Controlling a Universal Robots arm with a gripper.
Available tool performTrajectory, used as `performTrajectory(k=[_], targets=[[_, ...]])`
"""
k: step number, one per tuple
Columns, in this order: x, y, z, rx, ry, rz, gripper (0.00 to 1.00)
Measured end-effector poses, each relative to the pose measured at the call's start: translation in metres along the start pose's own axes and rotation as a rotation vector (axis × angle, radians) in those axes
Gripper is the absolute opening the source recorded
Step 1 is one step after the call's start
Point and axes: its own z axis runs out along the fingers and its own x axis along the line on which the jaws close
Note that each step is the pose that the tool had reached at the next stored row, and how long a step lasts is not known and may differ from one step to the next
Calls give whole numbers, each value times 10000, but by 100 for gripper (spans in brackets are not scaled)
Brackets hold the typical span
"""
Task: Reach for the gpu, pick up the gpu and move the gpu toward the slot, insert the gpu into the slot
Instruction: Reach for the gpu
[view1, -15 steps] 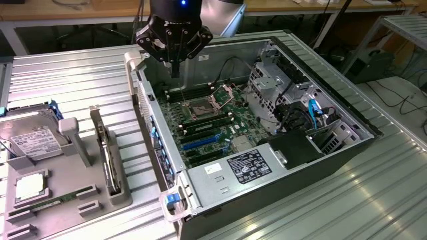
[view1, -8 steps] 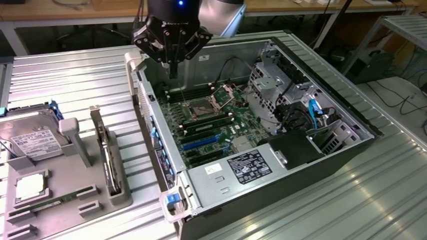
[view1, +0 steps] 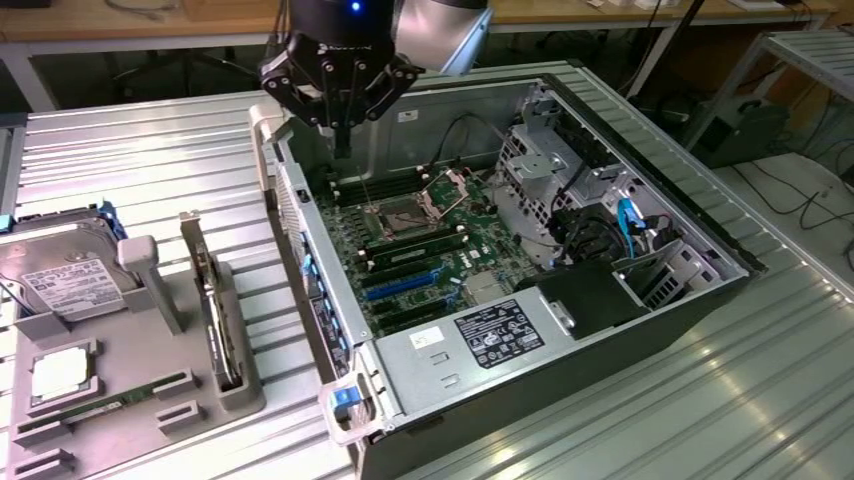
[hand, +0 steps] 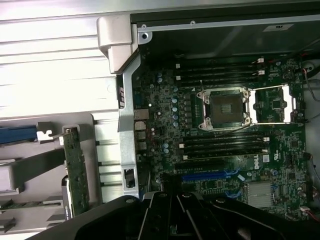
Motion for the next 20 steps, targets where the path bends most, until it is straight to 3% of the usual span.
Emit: performTrajectory(k=[11, 20], targets=[[108, -23, 0, 1, 28, -104, 11], [141, -29, 0, -4, 53, -514, 11]])
